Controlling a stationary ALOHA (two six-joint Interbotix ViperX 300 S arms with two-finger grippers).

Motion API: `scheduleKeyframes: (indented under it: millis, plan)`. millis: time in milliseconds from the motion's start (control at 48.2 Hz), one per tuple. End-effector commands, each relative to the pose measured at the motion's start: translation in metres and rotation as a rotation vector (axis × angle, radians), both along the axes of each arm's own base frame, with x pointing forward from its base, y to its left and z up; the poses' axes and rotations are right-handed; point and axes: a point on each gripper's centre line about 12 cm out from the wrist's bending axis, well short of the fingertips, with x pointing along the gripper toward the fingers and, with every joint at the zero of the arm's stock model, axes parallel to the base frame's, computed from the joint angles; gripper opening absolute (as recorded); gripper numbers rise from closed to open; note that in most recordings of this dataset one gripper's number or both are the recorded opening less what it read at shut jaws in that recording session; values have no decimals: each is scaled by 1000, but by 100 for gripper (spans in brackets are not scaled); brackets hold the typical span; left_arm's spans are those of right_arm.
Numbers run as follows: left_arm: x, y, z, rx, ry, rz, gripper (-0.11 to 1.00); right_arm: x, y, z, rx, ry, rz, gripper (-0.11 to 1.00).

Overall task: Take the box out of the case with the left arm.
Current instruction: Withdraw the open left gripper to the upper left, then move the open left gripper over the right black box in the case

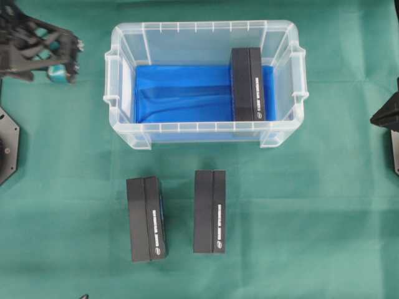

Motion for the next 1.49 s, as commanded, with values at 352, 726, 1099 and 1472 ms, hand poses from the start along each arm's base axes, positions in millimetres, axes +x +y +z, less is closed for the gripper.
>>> scheduleKeyframes:
  millis: [352, 726, 1099, 1472]
  plan:
    - [117, 3, 22, 9, -105, -2, 96, -6, -1, 3, -3, 72, -5, 2]
    - [198, 14, 18, 21, -154, 7, 96, -13, -1, 0, -3, 126, -8, 2]
    - [252, 23, 4, 40, -190, -43, 96, -13, -1, 1, -2, 122, -12, 2]
    - [276, 27, -5, 56, -201, -98, 96, -13, -1, 1, 1, 122, -14, 2]
